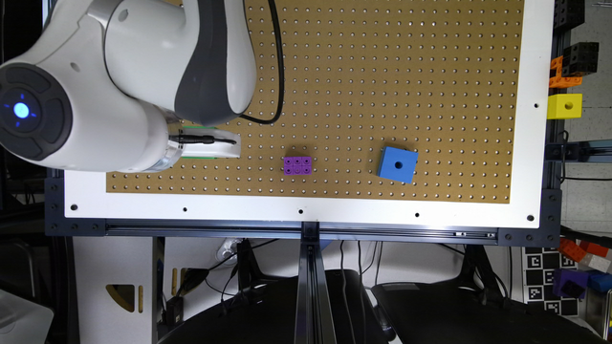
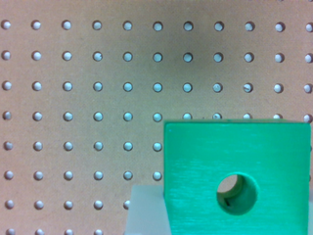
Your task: Pick up green block.
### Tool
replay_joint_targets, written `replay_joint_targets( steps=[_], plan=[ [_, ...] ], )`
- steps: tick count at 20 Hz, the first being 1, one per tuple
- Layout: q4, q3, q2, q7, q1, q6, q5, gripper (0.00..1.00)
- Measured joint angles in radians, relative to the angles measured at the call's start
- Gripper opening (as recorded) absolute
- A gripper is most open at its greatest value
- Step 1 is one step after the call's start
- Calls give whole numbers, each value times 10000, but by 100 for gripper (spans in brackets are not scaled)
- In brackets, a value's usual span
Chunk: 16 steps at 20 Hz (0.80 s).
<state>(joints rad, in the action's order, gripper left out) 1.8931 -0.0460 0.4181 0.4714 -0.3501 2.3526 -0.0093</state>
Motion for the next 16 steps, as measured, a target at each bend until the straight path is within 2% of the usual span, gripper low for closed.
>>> replay_joint_targets(
  steps=[8,16],
  plan=[
    [-4,0,-471,0,1,-429,1,0],
    [-3,0,-577,1,1,-481,1,0]
  ],
)
